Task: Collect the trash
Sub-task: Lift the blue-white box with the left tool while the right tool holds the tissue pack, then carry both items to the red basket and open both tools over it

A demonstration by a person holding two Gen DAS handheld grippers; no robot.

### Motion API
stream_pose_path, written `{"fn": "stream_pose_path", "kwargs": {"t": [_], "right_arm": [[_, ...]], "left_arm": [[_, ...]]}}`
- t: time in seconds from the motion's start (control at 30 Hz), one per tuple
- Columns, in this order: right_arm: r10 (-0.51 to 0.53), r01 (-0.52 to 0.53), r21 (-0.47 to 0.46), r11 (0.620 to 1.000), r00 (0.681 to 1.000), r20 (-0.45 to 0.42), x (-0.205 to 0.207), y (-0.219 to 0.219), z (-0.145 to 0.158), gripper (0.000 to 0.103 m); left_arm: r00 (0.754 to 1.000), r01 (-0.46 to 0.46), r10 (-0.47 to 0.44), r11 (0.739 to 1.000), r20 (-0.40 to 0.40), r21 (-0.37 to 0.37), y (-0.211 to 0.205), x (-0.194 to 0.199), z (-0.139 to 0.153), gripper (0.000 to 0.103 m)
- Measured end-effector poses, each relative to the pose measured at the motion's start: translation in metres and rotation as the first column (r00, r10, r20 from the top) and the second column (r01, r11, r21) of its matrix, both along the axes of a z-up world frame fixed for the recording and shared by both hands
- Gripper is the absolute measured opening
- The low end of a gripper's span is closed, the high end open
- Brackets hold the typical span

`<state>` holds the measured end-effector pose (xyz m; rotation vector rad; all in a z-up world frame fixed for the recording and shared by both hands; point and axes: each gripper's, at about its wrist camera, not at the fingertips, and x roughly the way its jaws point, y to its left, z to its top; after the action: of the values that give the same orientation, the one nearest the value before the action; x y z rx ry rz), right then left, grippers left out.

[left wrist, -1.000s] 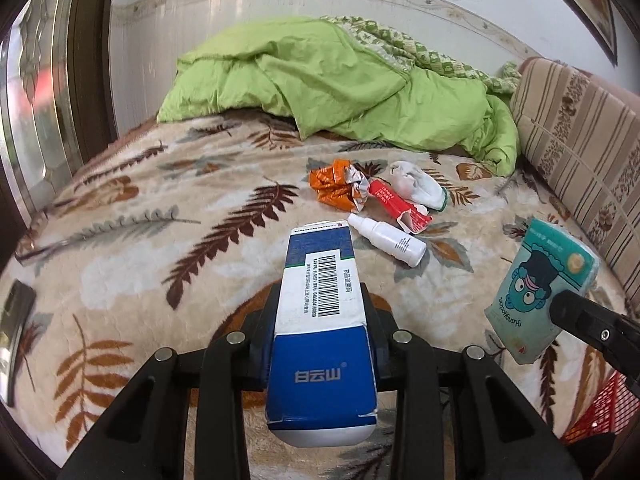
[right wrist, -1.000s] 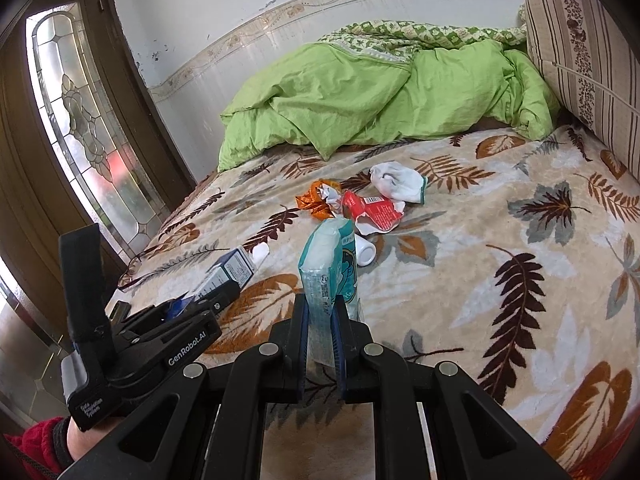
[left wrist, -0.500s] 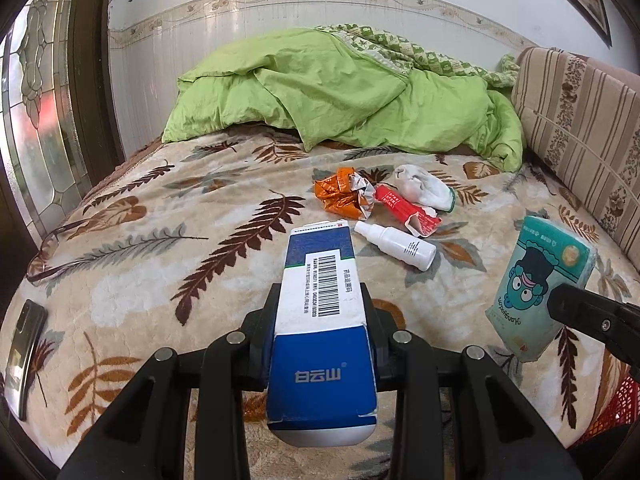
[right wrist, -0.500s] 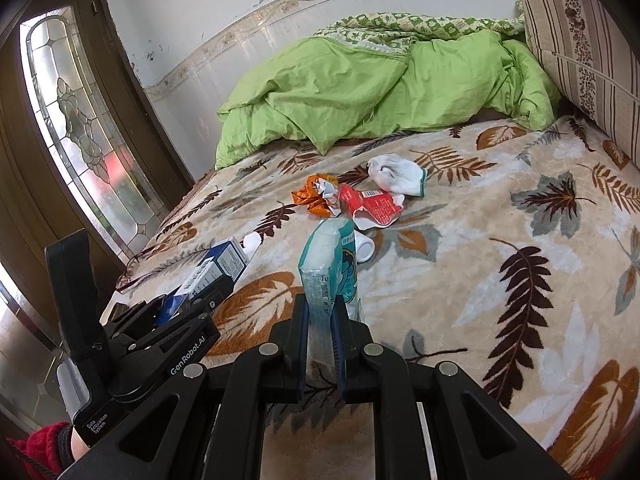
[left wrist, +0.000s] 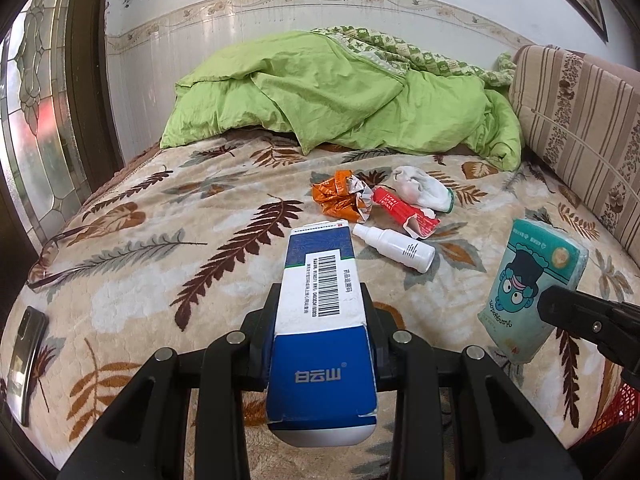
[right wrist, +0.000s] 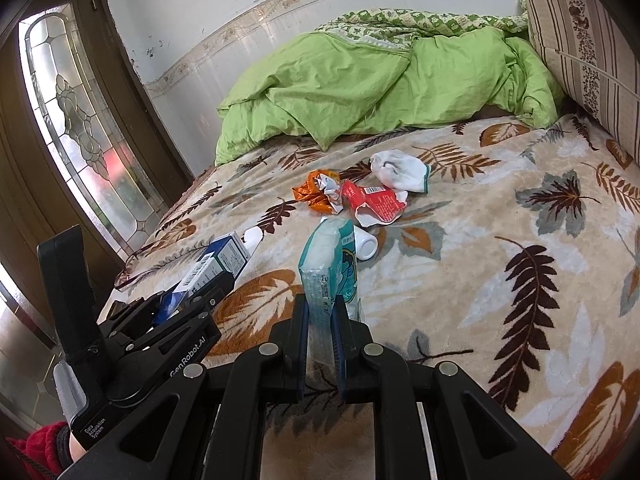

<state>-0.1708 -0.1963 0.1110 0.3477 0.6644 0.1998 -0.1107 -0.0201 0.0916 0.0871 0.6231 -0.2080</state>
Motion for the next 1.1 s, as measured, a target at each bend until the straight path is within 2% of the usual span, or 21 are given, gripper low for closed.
{"fn": "stream_pose_path", "kwargs": {"t": [1.1], "right_arm": [[-0.008,0.008,0.011,1.000,1.000,0.000,-0.0002,-0.0051,-0.0009,0.012]], "left_arm": [[1.000,-0.001,0.001,1.000,0.001,0.004,-0.0048,-0.0042,0.0003,0.032]]}}
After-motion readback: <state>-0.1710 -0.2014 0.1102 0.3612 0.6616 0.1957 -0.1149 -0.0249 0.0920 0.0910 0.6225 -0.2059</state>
